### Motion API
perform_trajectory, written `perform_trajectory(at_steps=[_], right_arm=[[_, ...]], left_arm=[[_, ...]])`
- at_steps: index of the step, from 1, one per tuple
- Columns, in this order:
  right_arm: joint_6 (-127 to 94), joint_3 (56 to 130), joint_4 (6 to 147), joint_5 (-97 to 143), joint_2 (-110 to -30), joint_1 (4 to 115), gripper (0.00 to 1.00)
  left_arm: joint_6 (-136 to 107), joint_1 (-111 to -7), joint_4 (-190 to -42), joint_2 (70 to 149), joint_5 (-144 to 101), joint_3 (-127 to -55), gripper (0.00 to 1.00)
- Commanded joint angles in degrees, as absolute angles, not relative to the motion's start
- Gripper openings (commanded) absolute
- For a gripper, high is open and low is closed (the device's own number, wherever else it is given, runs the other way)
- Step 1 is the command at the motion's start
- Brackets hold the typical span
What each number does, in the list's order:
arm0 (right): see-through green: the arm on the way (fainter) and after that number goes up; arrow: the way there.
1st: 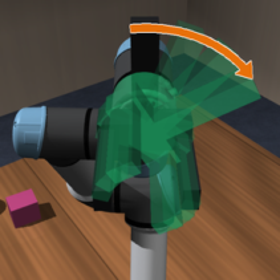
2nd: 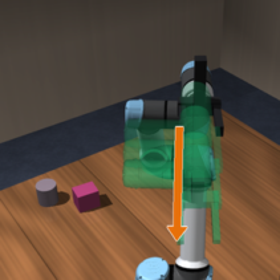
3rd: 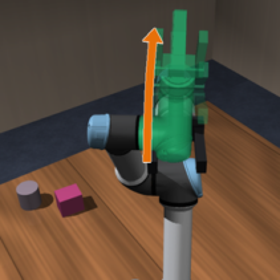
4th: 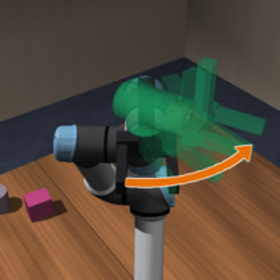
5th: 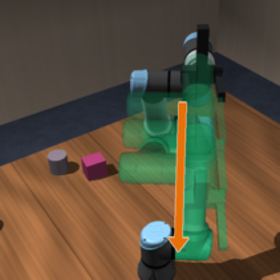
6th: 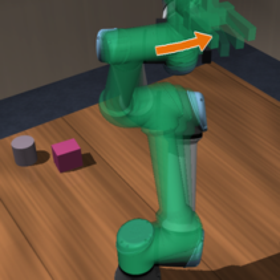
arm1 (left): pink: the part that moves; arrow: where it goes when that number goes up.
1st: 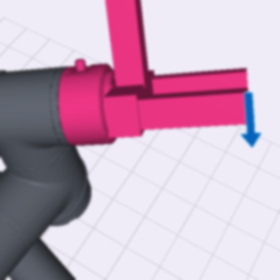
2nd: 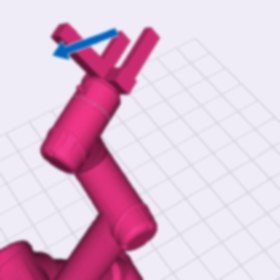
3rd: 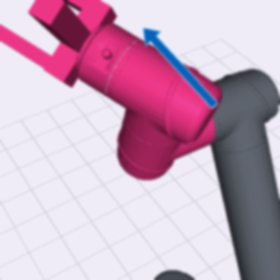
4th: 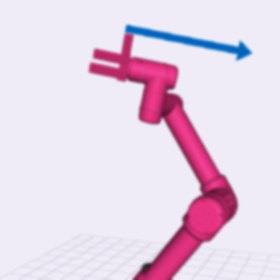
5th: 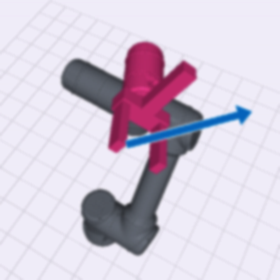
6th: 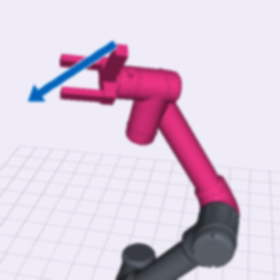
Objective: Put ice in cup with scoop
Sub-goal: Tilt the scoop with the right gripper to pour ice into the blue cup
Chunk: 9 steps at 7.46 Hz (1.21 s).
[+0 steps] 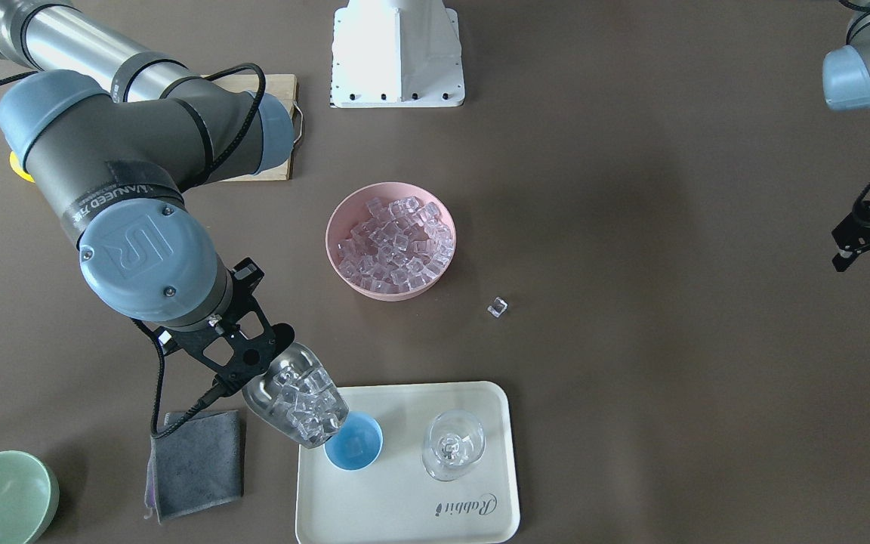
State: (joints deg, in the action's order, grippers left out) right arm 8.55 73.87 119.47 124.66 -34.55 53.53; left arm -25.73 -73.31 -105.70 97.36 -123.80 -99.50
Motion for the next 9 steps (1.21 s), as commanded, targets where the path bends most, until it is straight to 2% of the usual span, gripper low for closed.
perform_trajectory(at_steps=[1,4,9], right_arm=[[9.32,70.76,119.97,124.72,-32.27,54.32,0.00],[10.71,66.91,121.99,123.49,-29.63,54.14,0.00],[11.34,65.92,124.54,122.34,-27.68,54.05,0.00]], left_arm=[[-25.66,-79.34,-105.38,92.83,-123.58,-97.91,0.98],[-25.49,-79.45,-105.12,91.67,-123.57,-93.97,0.98],[-15.91,-83.41,-96.86,93.34,-128.06,-95.44,0.98]])
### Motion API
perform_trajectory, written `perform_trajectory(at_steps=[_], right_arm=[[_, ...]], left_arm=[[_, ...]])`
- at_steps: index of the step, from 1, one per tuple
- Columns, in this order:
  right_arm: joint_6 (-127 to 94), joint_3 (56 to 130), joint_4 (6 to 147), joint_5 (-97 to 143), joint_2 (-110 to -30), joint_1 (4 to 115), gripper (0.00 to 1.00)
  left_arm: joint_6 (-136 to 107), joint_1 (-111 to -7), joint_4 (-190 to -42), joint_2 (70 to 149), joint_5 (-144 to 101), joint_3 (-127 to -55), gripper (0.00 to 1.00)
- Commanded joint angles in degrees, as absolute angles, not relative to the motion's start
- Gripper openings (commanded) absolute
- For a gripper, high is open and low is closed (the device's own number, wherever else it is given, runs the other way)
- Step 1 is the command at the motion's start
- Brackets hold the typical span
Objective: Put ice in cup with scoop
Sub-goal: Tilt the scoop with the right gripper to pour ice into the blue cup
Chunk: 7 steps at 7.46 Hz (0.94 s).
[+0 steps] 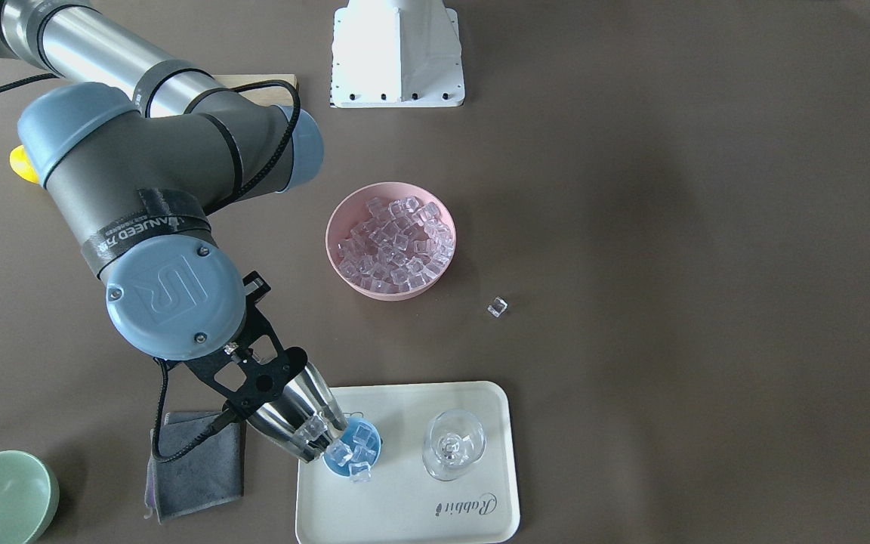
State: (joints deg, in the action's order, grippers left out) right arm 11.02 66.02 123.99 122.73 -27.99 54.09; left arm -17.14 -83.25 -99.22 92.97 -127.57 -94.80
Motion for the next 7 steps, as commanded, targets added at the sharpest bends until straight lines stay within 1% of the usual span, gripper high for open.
perform_trajectory(at_steps=[1,3,4,7], right_arm=[[11.34,66.00,125.06,122.26,-27.51,54.05,0.00],[11.43,66.53,125.42,121.82,-27.60,54.05,0.00],[11.43,68.10,126.03,121.82,-27.95,54.05,0.00],[10.39,84.15,128.93,122.52,-38.02,54.49,0.00]], left_arm=[[-15.91,-83.50,-96.86,93.17,-128.06,-95.54,0.98],[-15.91,-83.23,-96.77,93.08,-128.06,-95.71,0.98],[-15.91,-83.32,-96.77,92.99,-128.06,-95.63,0.98],[-15.91,-83.14,-96.77,93.08,-128.06,-95.62,0.98]])
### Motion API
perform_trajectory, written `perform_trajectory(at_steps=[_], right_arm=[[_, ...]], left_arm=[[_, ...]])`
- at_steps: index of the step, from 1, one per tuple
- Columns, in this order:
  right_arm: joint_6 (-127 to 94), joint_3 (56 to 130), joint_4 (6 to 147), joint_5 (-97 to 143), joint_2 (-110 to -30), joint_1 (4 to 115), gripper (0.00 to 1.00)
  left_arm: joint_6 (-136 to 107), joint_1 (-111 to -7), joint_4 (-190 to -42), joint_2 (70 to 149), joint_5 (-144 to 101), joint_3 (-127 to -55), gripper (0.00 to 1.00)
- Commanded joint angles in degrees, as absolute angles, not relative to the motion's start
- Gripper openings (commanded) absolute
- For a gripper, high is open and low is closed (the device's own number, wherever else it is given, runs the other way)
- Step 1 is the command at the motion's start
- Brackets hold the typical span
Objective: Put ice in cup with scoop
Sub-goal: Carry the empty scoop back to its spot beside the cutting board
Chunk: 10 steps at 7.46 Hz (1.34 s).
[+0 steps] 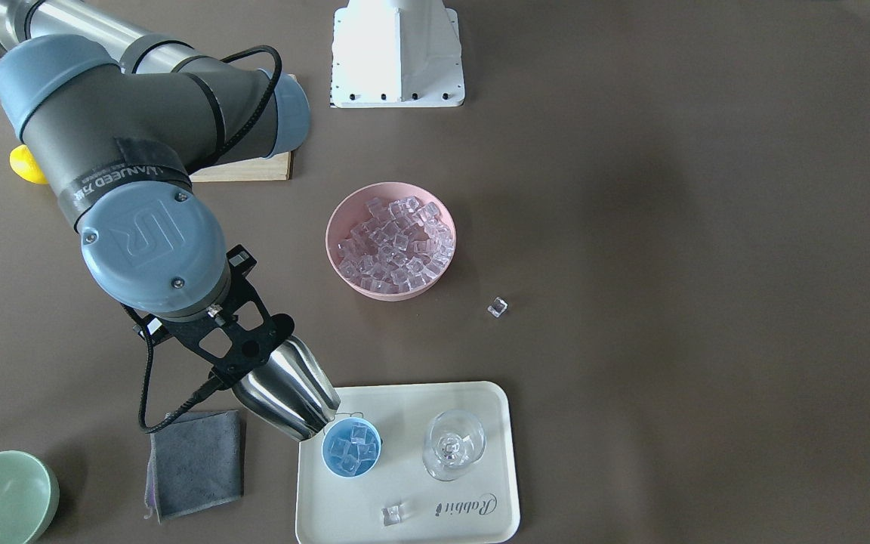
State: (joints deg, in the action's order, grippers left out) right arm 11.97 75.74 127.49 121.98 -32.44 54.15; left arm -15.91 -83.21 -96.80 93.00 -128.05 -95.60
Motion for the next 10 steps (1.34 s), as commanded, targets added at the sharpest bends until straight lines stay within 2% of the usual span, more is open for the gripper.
perform_trajectory(at_steps=[1,3,5,8,10], right_arm=[[5.15,90.55,128.24,124.09,-43.54,55.36,0.00],[-9.16,103.03,121.42,125.24,-57.05,56.07,0.00],[-20.61,109.05,114.29,128.05,-69.99,57.47,0.00],[-33.27,112.33,95.09,128.14,-88.89,58.62,0.00],[-37.86,108.31,84.60,128.32,-93.77,58.71,0.00]], left_arm=[[-15.91,-83.06,-96.77,92.99,-128.06,-95.62,0.98],[-15.91,-83.06,-96.77,92.99,-128.14,-95.62,0.98],[-15.91,-82.97,-96.77,93.08,-128.14,-95.71,0.98],[-15.91,-81.65,-96.86,93.16,-128.14,-95.63,0.98],[-16.00,-81.21,-96.86,93.16,-128.32,-96.15,0.98]])
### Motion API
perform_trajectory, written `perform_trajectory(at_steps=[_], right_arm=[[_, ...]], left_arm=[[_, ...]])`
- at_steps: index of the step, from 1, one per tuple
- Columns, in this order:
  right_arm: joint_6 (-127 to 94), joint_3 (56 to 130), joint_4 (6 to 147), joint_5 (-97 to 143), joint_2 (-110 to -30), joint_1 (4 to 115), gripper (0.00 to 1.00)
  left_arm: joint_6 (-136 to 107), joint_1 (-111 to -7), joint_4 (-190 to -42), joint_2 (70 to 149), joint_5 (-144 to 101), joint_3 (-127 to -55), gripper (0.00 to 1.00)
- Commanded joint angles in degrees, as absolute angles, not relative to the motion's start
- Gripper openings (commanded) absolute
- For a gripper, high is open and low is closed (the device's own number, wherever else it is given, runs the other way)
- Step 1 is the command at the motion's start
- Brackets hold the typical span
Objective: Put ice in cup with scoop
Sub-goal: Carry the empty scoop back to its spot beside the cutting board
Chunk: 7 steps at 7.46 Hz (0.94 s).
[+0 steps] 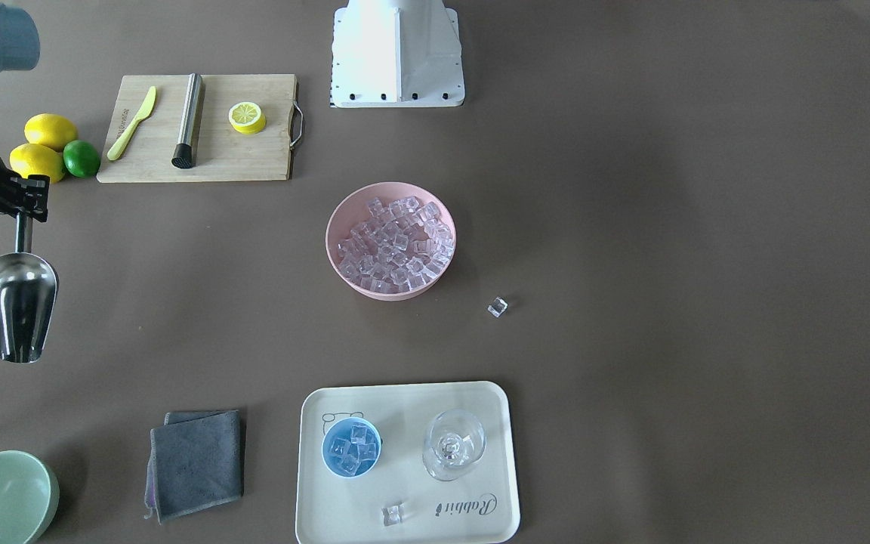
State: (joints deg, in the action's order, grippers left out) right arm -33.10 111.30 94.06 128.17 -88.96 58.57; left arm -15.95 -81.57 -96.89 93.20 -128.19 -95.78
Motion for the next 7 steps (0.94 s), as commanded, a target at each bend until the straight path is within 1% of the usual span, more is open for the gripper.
perform_trajectory(at_steps=[1,3,7], right_arm=[[-38.49,104.80,80.64,128.32,-93.87,58.71,0.00],[-40.60,101.35,75.86,128.32,-95.18,58.54,0.00],[-40.52,101.07,75.67,128.41,-96.41,57.66,0.00]], left_arm=[[-16.00,-80.95,-96.94,93.25,-128.32,-96.15,0.98],[-16.00,-80.95,-96.94,93.16,-128.32,-96.07,0.98],[-16.00,-80.33,-96.94,93.34,-128.32,-96.15,0.98]])
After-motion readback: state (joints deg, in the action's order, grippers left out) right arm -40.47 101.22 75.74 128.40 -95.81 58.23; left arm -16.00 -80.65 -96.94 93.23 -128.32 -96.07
